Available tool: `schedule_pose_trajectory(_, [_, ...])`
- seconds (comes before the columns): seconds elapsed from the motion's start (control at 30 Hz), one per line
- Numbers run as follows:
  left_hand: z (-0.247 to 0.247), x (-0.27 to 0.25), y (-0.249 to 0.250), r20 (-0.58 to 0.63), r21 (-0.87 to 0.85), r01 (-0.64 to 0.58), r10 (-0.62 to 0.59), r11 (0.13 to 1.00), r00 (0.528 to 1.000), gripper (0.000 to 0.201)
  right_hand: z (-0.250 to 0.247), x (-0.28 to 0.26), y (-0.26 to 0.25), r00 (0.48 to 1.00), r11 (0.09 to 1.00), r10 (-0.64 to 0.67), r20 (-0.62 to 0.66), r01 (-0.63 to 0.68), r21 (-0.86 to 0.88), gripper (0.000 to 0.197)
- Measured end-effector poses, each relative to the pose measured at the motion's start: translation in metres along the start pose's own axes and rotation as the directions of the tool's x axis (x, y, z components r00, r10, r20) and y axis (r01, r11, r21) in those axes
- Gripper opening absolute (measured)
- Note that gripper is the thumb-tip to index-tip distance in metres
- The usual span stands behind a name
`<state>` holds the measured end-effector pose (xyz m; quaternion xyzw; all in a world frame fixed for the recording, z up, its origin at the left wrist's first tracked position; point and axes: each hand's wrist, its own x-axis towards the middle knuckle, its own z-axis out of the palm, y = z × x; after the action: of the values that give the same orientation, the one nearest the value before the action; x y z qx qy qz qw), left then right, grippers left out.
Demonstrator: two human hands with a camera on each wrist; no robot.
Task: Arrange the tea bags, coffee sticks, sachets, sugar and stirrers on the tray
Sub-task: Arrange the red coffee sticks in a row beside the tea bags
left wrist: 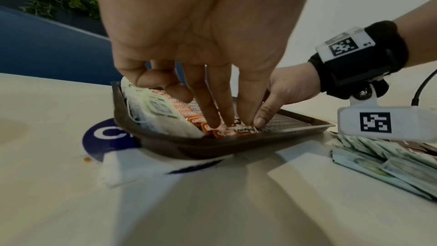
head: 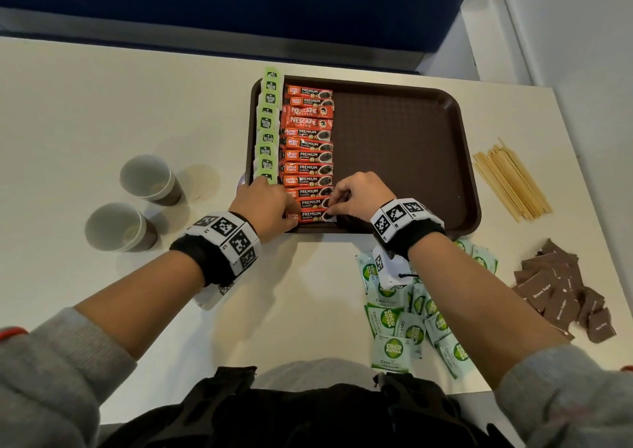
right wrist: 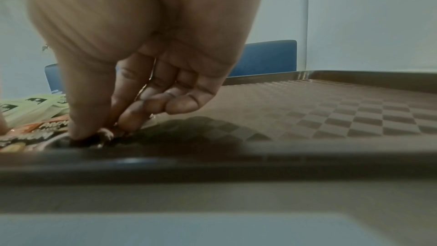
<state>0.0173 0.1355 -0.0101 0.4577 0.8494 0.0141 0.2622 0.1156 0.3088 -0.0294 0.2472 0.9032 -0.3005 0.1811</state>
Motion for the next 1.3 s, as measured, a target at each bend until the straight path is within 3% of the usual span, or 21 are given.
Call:
schedule_pose_trajectory(0.27, [-0.017,0.017,-0.004,-0.098,-0.099,0.088,-0.098,0.991,0.99,0.036,-0.011,0.015,-0.002,0.966,0.981,0.024,-0.257,0.027,0.192,0.022])
schedule_pose_trajectory(0.43, [-0.026,0.035,-0.003,-0.107,-0.033,0.122,-0.124,0.992,0.986,0.046,-0.011,0.03,-0.006,0.975,0.971,0.074,-0.208,-0.022,0.239,0.045])
schedule_pose_trajectory(0.9, [-0.025,0.051,-0.001,-0.018,0.04,0.141,-0.141,0.989,0.99,0.052,-0.009,0.029,-0.008,0.973,0.964,0.051,-0.223,0.01,0.265,0.044])
schedule_pose_trajectory(1.1, [-0.027,0.042,0.002,-0.106,-0.094,0.119,-0.129,0.988,0.986,0.048,-0.012,0.021,-0.007,0.966,0.969,0.038,-0.255,0.026,0.244,0.039])
schedule_pose_trajectory(1.3, [-0.022,0.023,0.018,-0.156,-0.292,0.021,-0.07,0.956,0.985,0.04,-0.025,-0.013,0.0,0.958,0.993,-0.042,-0.283,0.07,0.09,0.021])
